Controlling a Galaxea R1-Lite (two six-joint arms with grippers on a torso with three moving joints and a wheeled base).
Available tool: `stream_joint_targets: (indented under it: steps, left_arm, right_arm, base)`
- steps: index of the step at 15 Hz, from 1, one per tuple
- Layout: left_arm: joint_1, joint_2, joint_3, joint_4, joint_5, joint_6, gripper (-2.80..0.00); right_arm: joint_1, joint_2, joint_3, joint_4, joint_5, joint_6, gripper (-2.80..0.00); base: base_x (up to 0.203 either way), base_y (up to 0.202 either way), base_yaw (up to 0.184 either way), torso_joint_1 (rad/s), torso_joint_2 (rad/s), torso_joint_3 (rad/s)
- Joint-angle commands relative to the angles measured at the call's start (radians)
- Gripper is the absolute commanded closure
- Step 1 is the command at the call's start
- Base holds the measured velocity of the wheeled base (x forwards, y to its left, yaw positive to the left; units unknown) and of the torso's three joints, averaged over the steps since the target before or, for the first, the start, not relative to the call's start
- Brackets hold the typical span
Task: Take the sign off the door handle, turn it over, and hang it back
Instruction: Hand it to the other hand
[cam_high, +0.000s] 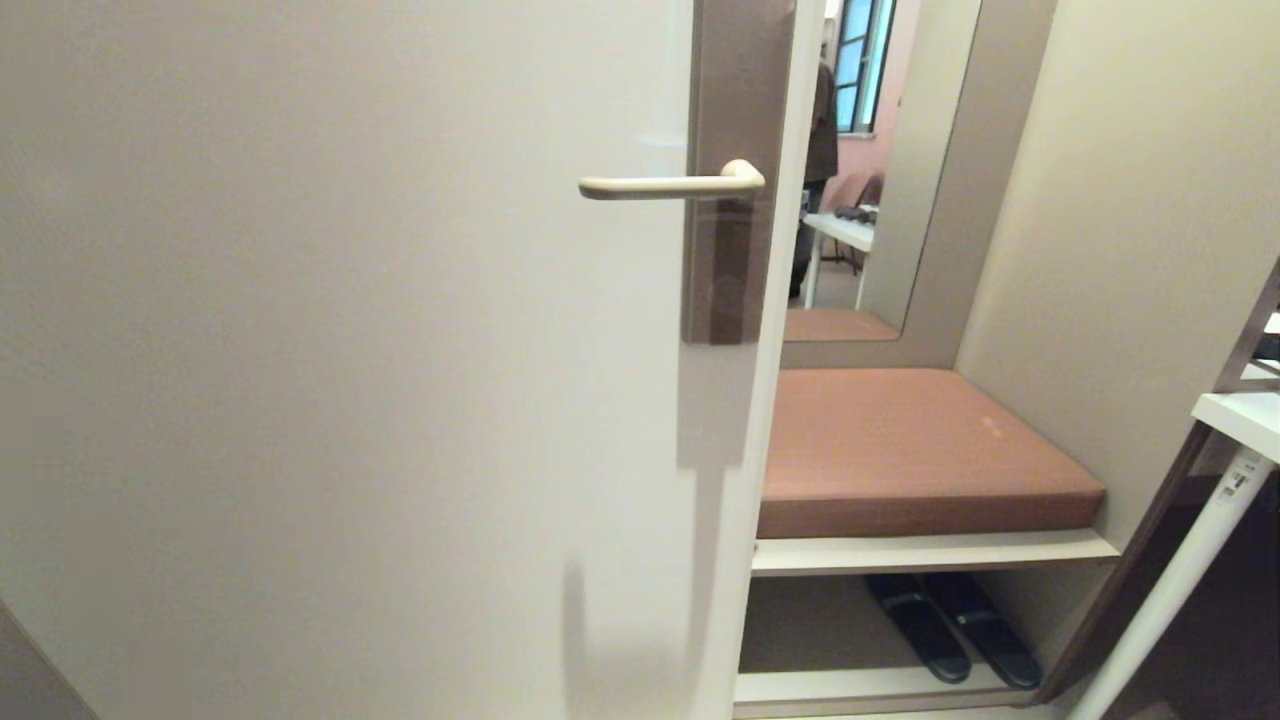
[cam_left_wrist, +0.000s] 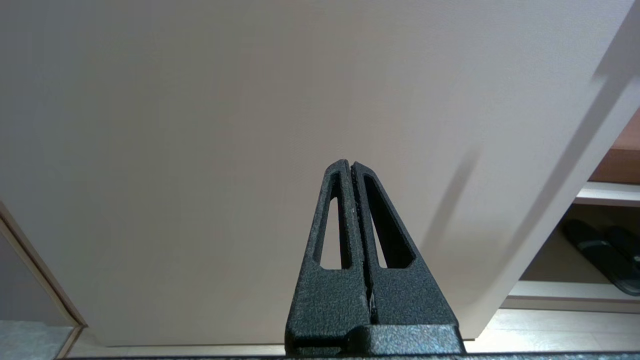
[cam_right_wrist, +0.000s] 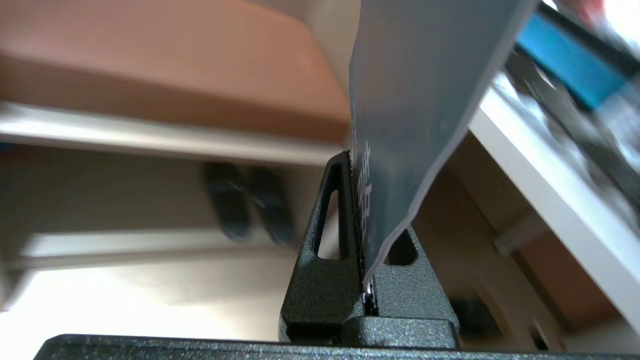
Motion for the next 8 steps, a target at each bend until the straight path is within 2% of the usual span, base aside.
stream_joint_targets:
  steps: [1, 3, 5, 7, 8]
  left_arm:
    - [0.000, 0.001, 0.000, 0.000, 0.000, -0.001, 0.00]
    - [0.000, 0.001, 0.000, 0.000, 0.002, 0.000, 0.00]
    - [0.000, 0.001, 0.000, 0.000, 0.002, 0.000, 0.00]
    - [0.000, 0.001, 0.000, 0.000, 0.001, -0.002, 0.00]
    - [0.000, 0.001, 0.000, 0.001, 0.001, -0.002, 0.00]
  right_arm:
    - [-0.132, -0.073, 0.019, 0.032, 0.038, -0.007, 0.00]
    - [-0.263, -0.170, 0.024, 0.154, 0.176, -0.034, 0.00]
    - [-0.367, -0.253, 0.026, 0.221, 0.392, -0.074, 0.00]
    - [-0.421, -0.326, 0.027, 0.242, 0.571, -0.085, 0.00]
    - [-0.428, -0.368, 0.027, 0.265, 0.615, -0.085, 0.00]
  base:
    - [0.000, 0.000, 0.000, 0.000, 0.00, 0.000]
    - [0.000, 0.000, 0.000, 0.000, 0.00, 0.000]
    - [0.000, 0.000, 0.000, 0.000, 0.00, 0.000]
    - [0.000, 0.000, 0.000, 0.000, 0.00, 0.000]
    - [0.000, 0.000, 0.000, 0.000, 0.00, 0.000]
